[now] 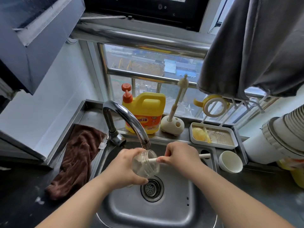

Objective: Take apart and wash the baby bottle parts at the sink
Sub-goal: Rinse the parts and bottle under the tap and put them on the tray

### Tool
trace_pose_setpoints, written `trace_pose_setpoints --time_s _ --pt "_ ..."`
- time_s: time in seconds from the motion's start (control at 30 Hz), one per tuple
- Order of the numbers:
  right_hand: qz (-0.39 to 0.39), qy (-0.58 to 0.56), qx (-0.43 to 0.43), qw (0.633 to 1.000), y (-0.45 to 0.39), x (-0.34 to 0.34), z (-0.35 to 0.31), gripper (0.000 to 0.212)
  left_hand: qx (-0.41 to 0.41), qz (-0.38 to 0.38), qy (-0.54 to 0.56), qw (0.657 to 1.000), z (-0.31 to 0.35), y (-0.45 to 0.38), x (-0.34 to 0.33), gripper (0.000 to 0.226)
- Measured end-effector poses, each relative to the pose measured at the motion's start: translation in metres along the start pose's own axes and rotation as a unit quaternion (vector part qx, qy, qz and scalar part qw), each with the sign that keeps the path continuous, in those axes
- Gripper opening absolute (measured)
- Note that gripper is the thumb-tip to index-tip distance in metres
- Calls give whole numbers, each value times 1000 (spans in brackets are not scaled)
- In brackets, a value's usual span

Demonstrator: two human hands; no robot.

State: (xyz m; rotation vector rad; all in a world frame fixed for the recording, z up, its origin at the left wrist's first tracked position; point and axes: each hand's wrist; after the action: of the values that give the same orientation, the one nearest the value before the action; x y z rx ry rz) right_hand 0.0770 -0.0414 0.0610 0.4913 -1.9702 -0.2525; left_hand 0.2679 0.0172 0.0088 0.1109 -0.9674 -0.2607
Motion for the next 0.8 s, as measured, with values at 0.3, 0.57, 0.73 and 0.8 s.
trace_pose_setpoints --time_s 0.3,0.57,0.73,0.8 --pt "-29 46 35 998 7 -1 -2 33 15 4 2 1000 -3 1 -2 87" --pt "49 20 104 993 10 -7 -10 35 36 46 25 998 -3 3 2 86" --pt "147 133 208 958 4 -12 -6 37 40 25 2 999 -13 5 4 86" --pt "204 168 253 931 4 -11 -6 47 42 30 2 999 -14 3 9 89"
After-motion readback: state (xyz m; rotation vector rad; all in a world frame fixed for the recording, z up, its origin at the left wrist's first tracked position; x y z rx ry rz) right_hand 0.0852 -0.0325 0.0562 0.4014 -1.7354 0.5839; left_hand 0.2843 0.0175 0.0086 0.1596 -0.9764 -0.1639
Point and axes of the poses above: each hand's wrist, its own y-axis away from the middle knuckle, its own x-axis out of the back of the hand, z = x × y, and after that the axes turned 13 degrees about -y, right-handed
